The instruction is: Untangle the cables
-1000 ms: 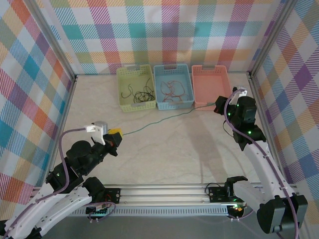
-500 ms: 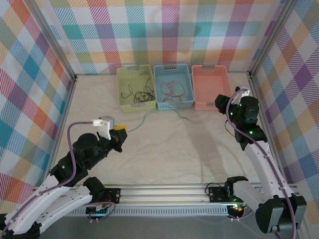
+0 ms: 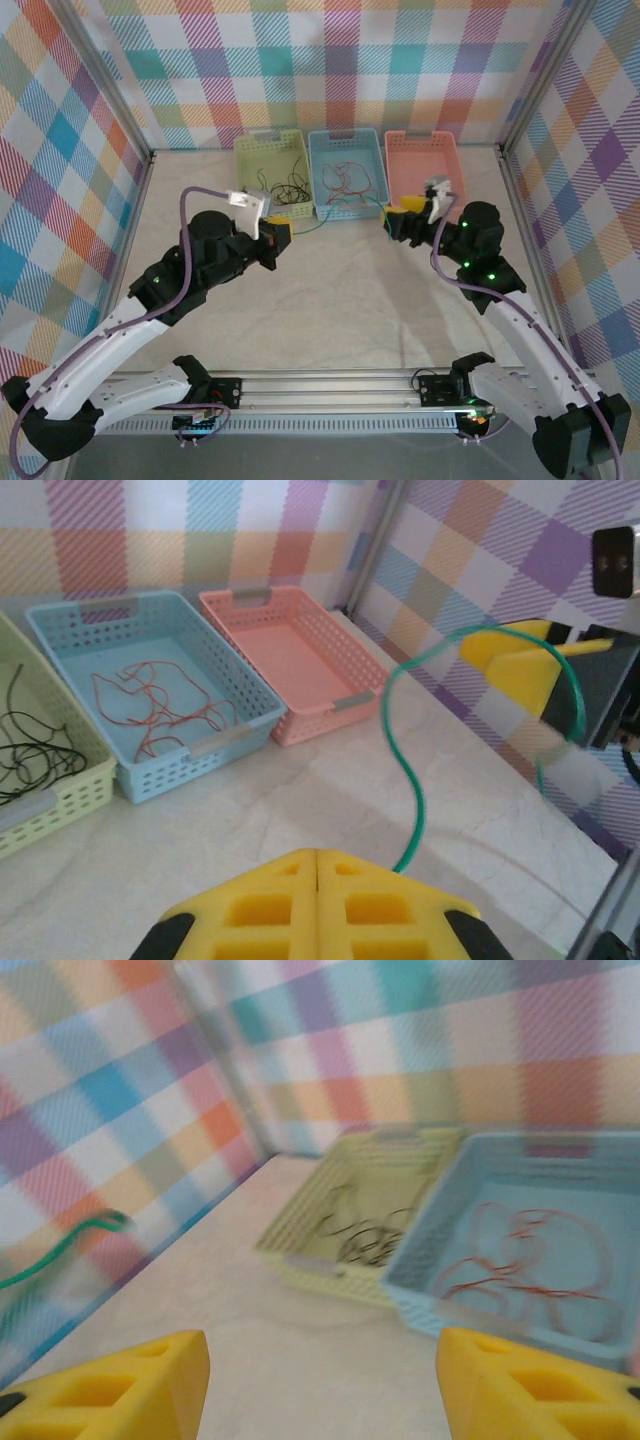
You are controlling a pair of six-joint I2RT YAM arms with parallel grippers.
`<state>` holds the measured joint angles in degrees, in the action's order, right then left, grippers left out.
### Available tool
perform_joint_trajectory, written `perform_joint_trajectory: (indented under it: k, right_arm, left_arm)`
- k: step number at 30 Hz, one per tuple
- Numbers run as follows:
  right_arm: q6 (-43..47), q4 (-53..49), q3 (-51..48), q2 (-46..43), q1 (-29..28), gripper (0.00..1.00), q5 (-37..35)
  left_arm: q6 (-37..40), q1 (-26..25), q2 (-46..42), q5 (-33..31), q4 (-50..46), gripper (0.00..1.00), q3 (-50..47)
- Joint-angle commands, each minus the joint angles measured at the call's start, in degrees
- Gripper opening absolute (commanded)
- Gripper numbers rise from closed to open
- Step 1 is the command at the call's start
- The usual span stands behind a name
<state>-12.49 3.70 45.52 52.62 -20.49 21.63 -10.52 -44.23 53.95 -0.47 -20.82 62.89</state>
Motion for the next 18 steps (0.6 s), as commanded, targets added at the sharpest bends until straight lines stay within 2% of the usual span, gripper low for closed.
perform_joint_trajectory:
  k: [1,6,8,10,13,15,18]
  right_arm:
    - [6.38,0.16,2.25,0.79,-3.60,0.64,6.65]
    - [8.97,-1.95,2.92,2.15,-6.04,0.66,6.94]
    - [8.91,-2.38,3.08,2.43,-6.23,0.63,6.87]
    - [8.76,-2.99,3.26,2.29,-6.32,0.60,4.61]
    - [9.55,-3.60,2.84,0.97,-6.32,0.62,-1.03]
    - [11.01,1.67,-0.13,-0.69,-6.32,0.64,1.78]
    - [8.26,15.91,-5.75,-2.70,-6.40,0.67,9.56]
  left_arm:
    - [2.24,-0.06,0.94,3.79,-2.10,0.00,3.34]
    - [2.61,-0.05,1.44,5.29,-2.28,0.00,3.82]
    - [2.76,-0.11,1.67,5.39,-2.73,0.00,3.90]
    - [2.66,-0.03,1.61,4.60,-3.08,0.00,3.67]
    - [1.65,-0.06,0.98,2.20,-2.84,0.00,2.83]
    - [0.55,-0.05,0.78,2.33,-1.87,0.00,2.09]
    - [-0.87,-0.04,1.32,4.44,-0.85,0.00,1.32]
